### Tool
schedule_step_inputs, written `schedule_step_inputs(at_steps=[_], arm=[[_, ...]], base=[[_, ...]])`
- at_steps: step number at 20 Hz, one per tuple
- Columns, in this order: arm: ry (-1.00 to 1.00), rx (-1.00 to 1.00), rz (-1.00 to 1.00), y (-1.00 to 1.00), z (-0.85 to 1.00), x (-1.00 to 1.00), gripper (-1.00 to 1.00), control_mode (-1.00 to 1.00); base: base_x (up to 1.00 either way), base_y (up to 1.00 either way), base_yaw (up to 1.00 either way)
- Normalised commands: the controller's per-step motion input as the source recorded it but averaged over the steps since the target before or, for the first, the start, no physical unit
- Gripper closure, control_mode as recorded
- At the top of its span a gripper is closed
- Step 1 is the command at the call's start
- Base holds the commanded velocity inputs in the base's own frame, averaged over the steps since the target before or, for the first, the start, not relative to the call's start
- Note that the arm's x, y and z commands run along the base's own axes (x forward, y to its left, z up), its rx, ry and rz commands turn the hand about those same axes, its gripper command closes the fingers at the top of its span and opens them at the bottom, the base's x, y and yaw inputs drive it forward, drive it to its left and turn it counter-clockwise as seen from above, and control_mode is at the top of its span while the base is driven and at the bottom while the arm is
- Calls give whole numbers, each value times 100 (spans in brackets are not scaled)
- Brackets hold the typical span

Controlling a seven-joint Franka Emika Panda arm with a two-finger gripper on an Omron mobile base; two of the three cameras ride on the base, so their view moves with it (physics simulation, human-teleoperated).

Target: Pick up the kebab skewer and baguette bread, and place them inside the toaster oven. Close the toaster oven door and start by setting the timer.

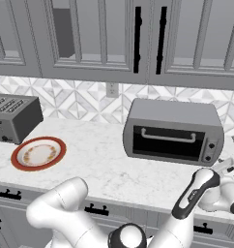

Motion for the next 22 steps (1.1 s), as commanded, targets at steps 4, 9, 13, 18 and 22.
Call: schedule_step_inputs(at_steps=[4,9,13,18,22], arm=[[0,13,-5,19,-1,21,-100,-100],[-1,13,-3,0,0,1,-100,-100],[0,13,-5,0,1,1,-100,-100],[-4,10,-3,1,7,0,-100,-100],[-9,6,-2,4,10,0,-100,-100]], base=[[0,0,0],[0,0,0],[0,0,0],[0,0,0],[0,0,0]])
